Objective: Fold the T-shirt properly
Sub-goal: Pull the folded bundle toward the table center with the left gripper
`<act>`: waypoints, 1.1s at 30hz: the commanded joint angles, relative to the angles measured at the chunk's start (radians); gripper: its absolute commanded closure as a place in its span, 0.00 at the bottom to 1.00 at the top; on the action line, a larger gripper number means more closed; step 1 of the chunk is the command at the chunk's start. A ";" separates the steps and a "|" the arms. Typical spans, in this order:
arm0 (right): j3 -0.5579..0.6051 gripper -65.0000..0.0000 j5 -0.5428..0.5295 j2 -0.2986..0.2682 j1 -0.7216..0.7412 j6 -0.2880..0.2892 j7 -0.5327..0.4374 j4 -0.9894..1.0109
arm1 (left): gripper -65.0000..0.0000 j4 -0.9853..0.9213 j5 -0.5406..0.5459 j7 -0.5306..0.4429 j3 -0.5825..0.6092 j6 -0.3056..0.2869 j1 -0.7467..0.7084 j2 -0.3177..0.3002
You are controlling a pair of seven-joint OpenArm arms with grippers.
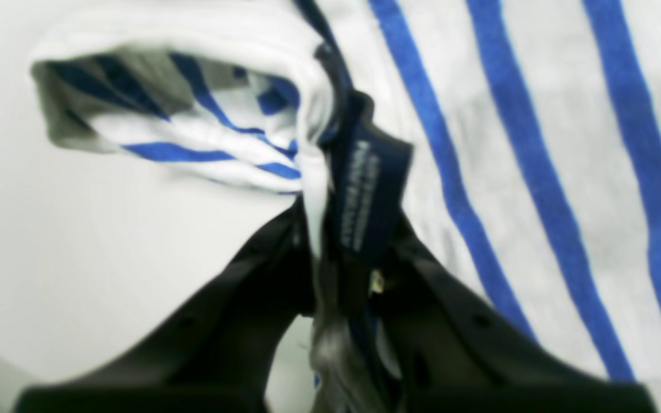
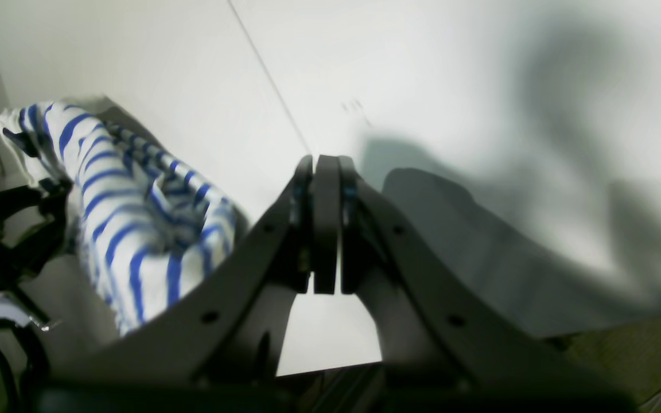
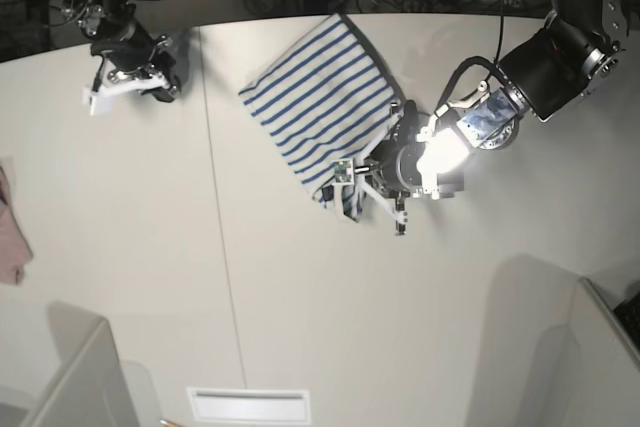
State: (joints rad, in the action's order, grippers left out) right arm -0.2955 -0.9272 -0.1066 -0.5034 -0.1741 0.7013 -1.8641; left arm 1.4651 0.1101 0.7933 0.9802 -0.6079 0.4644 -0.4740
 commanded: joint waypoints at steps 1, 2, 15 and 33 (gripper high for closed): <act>-0.006 1.00 -0.008 0.011 -0.008 0.011 -0.015 -0.016 | 1.00 -0.017 -0.053 0.024 0.026 -0.037 -0.008 -0.007; -0.006 1.00 -0.008 0.017 -0.018 0.011 -0.027 -0.016 | 1.00 -0.019 -0.089 -0.001 0.027 -0.056 -0.008 -0.007; 0.002 1.00 0.099 0.094 -0.085 0.011 -0.121 -0.013 | 1.00 -0.240 -0.277 -0.351 0.035 -0.090 0.058 0.134; 0.002 1.00 0.234 0.161 -0.064 0.011 -0.119 -0.013 | 1.00 -0.254 -0.267 -0.443 0.262 -0.090 0.188 0.156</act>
State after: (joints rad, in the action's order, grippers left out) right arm -0.2928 -0.6868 0.0555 -0.5701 -0.1738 0.5941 -1.8629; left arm 1.2171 -0.1757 0.3393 1.2285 -0.6365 0.6575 -0.3157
